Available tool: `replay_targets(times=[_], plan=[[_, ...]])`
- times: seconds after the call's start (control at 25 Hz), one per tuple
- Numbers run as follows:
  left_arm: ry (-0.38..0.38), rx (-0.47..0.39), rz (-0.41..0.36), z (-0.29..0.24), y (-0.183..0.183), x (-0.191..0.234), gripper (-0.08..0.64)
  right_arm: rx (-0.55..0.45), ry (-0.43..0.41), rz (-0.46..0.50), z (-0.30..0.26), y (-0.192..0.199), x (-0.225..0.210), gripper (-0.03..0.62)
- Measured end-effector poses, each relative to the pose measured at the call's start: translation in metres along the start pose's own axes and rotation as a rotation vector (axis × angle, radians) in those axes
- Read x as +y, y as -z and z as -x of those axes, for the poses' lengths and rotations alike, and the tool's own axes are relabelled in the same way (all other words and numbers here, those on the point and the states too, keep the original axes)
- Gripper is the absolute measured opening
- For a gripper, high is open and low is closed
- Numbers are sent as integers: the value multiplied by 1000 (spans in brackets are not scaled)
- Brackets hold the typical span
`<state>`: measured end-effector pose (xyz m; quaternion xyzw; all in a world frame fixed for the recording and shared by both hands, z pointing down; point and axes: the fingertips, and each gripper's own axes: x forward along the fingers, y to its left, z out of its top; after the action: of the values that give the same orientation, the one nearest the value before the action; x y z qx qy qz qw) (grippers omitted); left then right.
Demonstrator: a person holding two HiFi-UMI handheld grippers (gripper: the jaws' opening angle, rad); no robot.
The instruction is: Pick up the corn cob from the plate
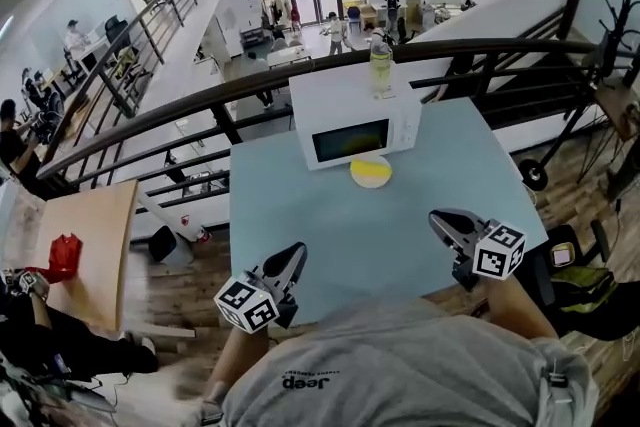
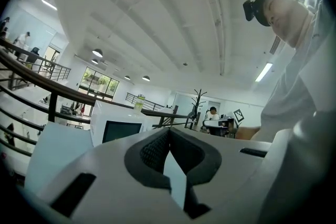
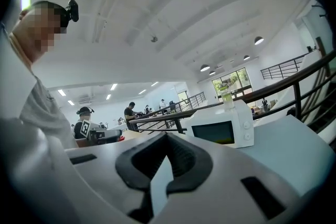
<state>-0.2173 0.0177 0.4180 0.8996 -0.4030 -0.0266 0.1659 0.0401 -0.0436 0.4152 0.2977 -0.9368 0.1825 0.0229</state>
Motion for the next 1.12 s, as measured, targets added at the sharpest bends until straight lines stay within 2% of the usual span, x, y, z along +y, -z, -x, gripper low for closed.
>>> replay_targets(times=[0.32,0.72,0.92,1.12], plan=[[14,1,35,-4,-2,44,6,38,47,10,-32,-5,-13,6],[-12,29,13,-66,-4,53,6,50,3,-9,-36,-13,-66,6],[-101,69,-54,-126,-5,55,6,74,-82,24,-39,-13,-126,6],[-214,120,-78,-180,5,61,6,150,-181,140,-54,-2,-186,6]])
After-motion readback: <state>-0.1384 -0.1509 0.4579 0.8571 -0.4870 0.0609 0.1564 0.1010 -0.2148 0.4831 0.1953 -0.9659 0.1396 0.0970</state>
